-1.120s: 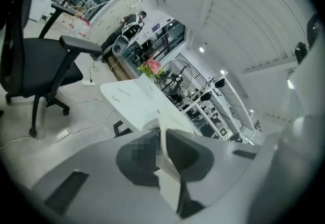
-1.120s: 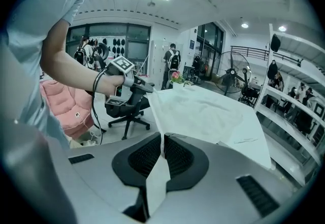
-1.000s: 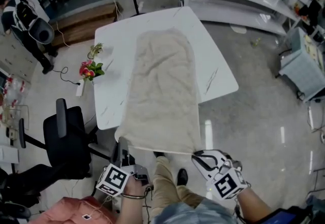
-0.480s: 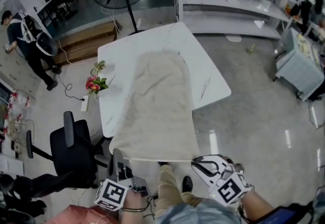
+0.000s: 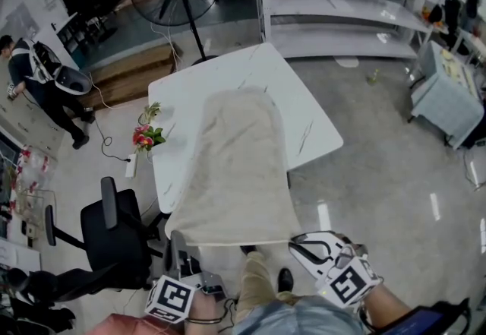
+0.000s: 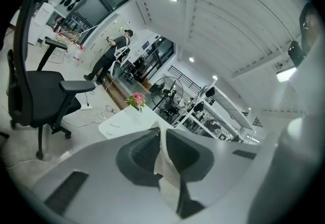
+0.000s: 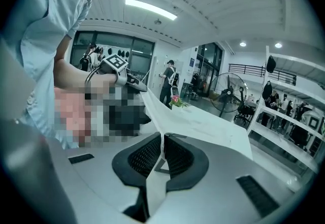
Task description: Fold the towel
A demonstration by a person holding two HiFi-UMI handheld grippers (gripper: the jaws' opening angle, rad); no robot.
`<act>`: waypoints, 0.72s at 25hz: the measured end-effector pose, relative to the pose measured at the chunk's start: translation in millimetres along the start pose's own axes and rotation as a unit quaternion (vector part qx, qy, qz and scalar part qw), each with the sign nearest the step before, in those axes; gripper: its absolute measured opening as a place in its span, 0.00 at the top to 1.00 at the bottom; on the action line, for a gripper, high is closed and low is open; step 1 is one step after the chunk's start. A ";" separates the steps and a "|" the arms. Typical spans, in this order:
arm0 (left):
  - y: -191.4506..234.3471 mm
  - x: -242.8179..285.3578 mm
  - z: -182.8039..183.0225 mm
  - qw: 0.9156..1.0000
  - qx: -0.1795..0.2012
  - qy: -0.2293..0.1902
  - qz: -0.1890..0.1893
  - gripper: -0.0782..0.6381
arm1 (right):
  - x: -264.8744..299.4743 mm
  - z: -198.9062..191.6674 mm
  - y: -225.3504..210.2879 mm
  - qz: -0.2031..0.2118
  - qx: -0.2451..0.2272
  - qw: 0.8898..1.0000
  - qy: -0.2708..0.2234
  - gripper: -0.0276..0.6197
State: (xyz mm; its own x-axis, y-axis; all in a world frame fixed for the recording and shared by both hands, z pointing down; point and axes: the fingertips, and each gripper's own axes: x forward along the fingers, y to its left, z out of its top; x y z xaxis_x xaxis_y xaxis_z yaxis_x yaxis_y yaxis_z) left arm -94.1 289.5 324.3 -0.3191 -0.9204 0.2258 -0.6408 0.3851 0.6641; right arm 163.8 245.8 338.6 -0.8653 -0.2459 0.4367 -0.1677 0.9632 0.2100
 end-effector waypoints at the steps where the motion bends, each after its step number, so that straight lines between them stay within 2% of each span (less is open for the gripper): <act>1: -2.2 -0.3 2.5 1.000 0.000 -0.003 -0.001 0.84 | -1.1 2.9 -1.4 0.000 0.000 1.000 -0.002 0.90; 6: -14.9 -1.1 18.7 1.000 -0.011 -0.018 -0.006 0.84 | -11.7 28.6 -8.3 0.002 -0.022 1.000 -0.022 0.90; 12: -39.2 -8.6 39.0 0.999 0.001 -0.043 -0.023 0.84 | -27.3 52.4 -14.8 -0.011 -0.034 0.998 -0.055 0.90; 18: -63.0 2.0 49.6 0.998 0.004 -0.051 -0.039 0.84 | -33.5 63.9 -38.7 -0.029 -0.024 0.997 -0.072 0.90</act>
State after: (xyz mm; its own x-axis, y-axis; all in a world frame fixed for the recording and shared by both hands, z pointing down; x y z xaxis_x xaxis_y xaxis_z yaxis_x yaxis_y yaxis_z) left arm -89.1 266.8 247.5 -0.3378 -0.9360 0.0994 -0.6721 0.3138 0.6707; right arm 169.0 223.8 259.9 -0.9141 -0.2802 0.2930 -0.2005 0.9406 0.2742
